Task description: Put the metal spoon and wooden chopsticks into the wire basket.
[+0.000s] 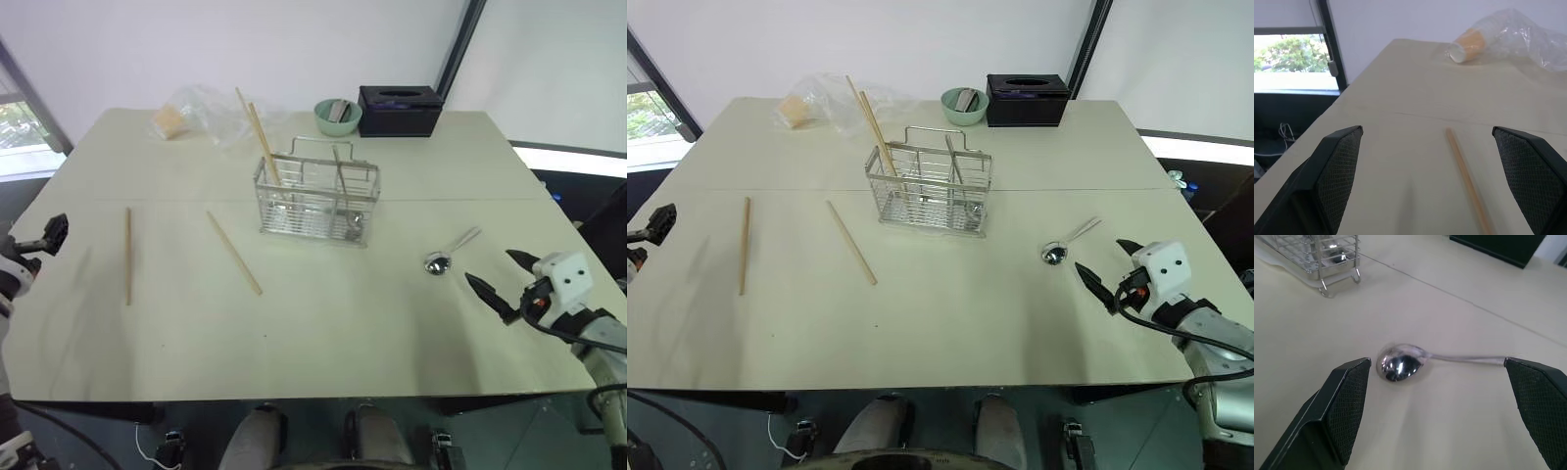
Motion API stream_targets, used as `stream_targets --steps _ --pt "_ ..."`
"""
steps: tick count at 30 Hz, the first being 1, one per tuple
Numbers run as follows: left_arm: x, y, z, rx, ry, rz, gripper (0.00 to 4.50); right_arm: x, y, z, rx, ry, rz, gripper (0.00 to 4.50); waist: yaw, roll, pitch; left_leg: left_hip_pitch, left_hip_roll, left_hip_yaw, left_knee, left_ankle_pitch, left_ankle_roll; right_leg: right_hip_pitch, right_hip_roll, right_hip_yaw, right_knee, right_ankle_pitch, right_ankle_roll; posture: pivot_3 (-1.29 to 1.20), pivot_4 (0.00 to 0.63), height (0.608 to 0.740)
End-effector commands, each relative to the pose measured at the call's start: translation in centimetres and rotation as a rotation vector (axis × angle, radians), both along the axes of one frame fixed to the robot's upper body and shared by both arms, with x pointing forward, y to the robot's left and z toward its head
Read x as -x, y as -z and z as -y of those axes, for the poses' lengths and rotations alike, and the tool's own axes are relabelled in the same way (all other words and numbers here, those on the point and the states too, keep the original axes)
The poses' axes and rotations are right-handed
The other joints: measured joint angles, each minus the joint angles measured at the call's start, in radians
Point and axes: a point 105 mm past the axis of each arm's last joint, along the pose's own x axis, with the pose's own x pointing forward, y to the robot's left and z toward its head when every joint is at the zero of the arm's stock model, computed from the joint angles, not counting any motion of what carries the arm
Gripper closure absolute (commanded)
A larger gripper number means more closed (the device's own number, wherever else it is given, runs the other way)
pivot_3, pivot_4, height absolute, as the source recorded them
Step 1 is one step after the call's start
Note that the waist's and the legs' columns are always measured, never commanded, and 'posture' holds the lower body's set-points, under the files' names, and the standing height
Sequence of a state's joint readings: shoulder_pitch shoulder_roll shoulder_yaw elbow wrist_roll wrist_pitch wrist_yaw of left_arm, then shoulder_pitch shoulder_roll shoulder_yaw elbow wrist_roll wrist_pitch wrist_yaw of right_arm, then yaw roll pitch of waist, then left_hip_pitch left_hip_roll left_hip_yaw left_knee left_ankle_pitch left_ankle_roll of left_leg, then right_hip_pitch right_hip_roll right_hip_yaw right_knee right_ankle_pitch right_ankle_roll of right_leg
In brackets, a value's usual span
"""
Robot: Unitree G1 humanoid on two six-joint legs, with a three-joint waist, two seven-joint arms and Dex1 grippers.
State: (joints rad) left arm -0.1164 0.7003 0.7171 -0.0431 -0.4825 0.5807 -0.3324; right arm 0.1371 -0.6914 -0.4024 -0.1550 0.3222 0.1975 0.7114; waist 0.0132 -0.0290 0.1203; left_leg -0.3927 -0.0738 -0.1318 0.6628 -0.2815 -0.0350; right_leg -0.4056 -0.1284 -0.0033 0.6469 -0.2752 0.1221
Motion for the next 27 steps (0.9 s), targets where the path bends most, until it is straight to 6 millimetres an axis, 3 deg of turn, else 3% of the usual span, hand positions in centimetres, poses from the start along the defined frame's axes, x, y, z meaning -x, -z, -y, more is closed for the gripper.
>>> stream_targets --steps 1,6,10,14,17,20,27 --pt "-0.6 -2.2 1.9 -0.059 0.080 0.050 0.02 -0.9 -1.7 0.1 0.063 -0.047 0.046 0.00 0.000 0.000 0.000 0.000 0.000 0.000 0.000 0.000 0.000 0.000 0.000 0.000 0.000 0.000 0.000 0.00 0.150 0.649" --pt "-1.6 -3.3 7.4 -0.124 0.363 0.023 0.02 -2.2 -3.2 -0.5 0.159 -0.203 0.032 0.00 0.000 0.000 0.001 0.000 0.000 0.000 0.000 0.000 0.000 0.000 0.000 0.000 0.000 0.000 0.000 0.00 0.150 0.649" --pt "-0.1 -1.9 14.9 -0.195 0.763 -0.080 0.02 -4.2 -5.0 -1.2 0.268 -0.359 0.025 0.00 -0.008 0.003 0.004 0.000 0.000 0.002 0.000 0.000 0.000 0.000 -0.001 0.000 -0.001 0.000 0.000 0.00 0.150 0.649" --pt "1.3 -0.9 19.5 -0.281 1.032 -0.163 0.02 -6.9 -6.6 -2.0 0.383 -0.466 0.022 0.00 -0.019 0.004 0.011 0.001 0.000 0.008 0.000 0.000 0.002 0.000 -0.004 -0.001 -0.001 0.000 0.000 0.00 0.150 0.649" --pt "1.5 -0.5 21.3 -0.320 1.148 -0.193 0.02 -8.9 -7.1 -2.3 0.476 -0.525 -0.009 0.00 -0.025 0.005 0.014 0.001 0.001 0.008 0.000 0.001 0.003 0.001 -0.004 -0.002 -0.001 0.000 0.000 0.00 0.150 0.649" --pt "1.5 -0.7 22.8 -0.304 1.245 -0.192 0.02 -10.1 -6.2 -2.4 0.637 -0.628 -0.133 0.00 -0.028 0.004 0.017 0.002 0.001 0.010 -0.001 0.001 0.003 0.001 -0.004 -0.002 -0.002 0.000 0.000 0.00 0.150 0.649" --pt "1.5 -1.8 23.9 -0.276 1.269 -0.149 0.02 -11.4 -5.9 -2.7 1.018 -0.756 -0.213 0.00 -0.031 0.004 0.018 0.001 -0.001 0.012 -0.003 0.000 0.003 -0.002 -0.004 -0.002 -0.002 0.002 0.004 0.00 0.150 0.649"
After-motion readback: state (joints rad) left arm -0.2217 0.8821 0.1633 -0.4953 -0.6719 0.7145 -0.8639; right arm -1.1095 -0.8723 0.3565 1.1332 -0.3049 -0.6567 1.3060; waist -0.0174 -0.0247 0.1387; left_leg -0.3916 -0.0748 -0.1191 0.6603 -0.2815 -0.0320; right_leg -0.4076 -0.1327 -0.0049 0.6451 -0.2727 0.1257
